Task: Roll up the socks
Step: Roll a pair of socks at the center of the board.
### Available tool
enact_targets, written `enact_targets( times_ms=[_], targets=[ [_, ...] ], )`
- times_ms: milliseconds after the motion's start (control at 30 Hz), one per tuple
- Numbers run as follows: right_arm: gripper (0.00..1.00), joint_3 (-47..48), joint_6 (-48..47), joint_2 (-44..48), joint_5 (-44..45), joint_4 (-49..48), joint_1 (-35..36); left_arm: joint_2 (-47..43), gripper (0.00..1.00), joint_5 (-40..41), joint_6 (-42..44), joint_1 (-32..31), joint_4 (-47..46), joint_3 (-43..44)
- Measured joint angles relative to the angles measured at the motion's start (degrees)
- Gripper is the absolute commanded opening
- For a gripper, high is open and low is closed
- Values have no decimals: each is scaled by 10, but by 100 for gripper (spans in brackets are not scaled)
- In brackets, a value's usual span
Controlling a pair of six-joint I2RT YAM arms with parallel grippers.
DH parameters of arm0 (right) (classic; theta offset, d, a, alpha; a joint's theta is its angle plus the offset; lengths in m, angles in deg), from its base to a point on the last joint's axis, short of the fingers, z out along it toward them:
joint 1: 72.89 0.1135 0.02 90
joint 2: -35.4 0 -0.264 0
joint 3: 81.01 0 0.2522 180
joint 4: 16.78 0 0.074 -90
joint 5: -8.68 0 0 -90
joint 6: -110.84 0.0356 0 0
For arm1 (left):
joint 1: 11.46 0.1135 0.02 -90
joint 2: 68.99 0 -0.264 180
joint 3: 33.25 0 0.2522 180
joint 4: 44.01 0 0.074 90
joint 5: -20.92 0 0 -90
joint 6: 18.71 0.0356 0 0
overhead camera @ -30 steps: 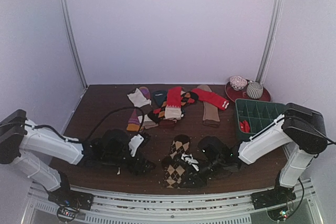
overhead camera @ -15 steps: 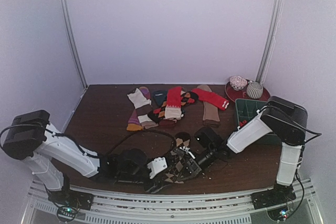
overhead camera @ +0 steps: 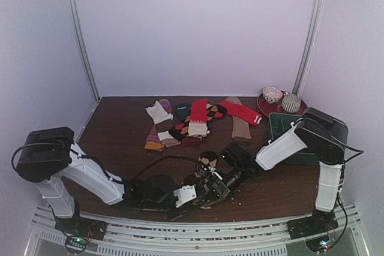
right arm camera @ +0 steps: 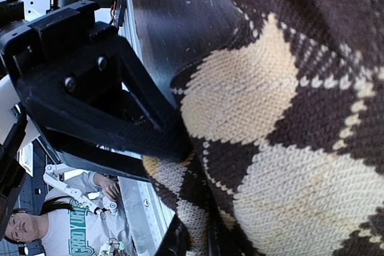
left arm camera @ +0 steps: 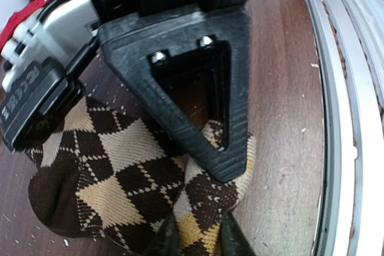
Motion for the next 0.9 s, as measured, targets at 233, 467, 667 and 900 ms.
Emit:
enact_targets(
  times_ms=[233,467,667,900],
  targets=[
    [25,0,-4,2,-9,7,-2,3,0,-5,-21,0,-1,4],
    [34,-51,-27,114,52,-6,-2,-15,0,-87,-126,35,54,16],
    [45,-131,-126,296,163,-67,25,-16,0,-245,-234,108,147,51],
    [50,-171,-289,337,320,-102,113,23,0,-377,-286,146,207,94]
  ],
)
